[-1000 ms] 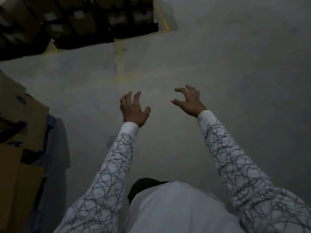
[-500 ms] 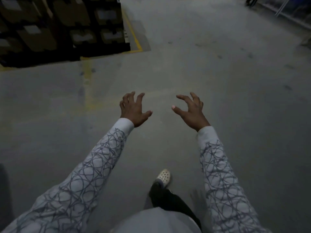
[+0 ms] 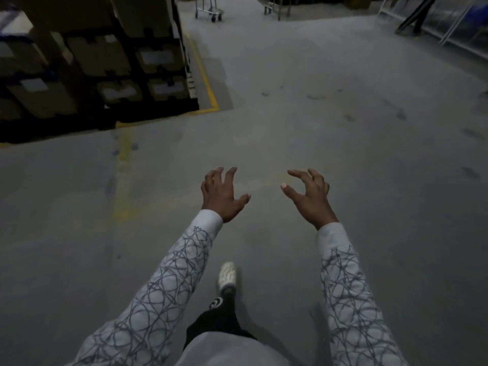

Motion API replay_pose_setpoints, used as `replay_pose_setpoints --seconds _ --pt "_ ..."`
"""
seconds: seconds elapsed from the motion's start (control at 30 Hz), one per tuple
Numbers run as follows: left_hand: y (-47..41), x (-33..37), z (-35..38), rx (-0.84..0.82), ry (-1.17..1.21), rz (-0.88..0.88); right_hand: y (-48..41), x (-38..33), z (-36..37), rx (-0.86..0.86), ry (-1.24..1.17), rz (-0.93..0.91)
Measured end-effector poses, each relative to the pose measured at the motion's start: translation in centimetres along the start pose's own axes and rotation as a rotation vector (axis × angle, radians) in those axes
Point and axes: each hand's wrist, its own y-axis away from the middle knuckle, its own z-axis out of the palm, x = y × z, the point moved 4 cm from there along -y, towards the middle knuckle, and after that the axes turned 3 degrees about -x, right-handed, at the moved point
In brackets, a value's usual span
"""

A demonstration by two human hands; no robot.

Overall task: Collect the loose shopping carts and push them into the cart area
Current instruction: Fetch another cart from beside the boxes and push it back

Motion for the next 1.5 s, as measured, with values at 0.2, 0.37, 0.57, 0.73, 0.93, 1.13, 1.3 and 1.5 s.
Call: replay_pose_setpoints --seconds 0.2,0.37,0.57,0.73,0.93,1.13,1.3,1.5 --pt "-15.8 3.4 5.5 -0.094 0.066 0.029 -15.7 4.3 0.7 -0.036 -0.007 0.049" --pt "-31.9 8.1 6.3 -0.133 0.088 0.098 -30.2 4.7 -2.6 -0.008 -0.025 0.065" --pt "-46.6 12.6 4.9 -0.128 0.097 0.141 -43.1 7.0 -8.6 0.088 -0.06 0.139" --pt "-58.8 15.1 8.3 -0.163 0.091 0.126 -57.3 10.9 -10.4 0.07 -0.058 0.147" --pt "-76.3 21.1 14.0 -0.178 0.101 0.131 -75.7 16.1 -13.8 0.037 -0.047 0.094" --pt "-94.2 28.3 15.6 -0.097 0.168 0.071 -95.4 17.8 -21.1 -0.005 0.082 0.002" --pt "-104.7 29.6 14.6 -0.021 0.247 -0.024 -108.1 17.5 -23.8 -0.045 0.141 -0.1" --pt "-118.7 27.1 18.6 -0.036 0.384 -0.143 -122.3 21.5 -20.8 -0.118 0.128 -0.183"
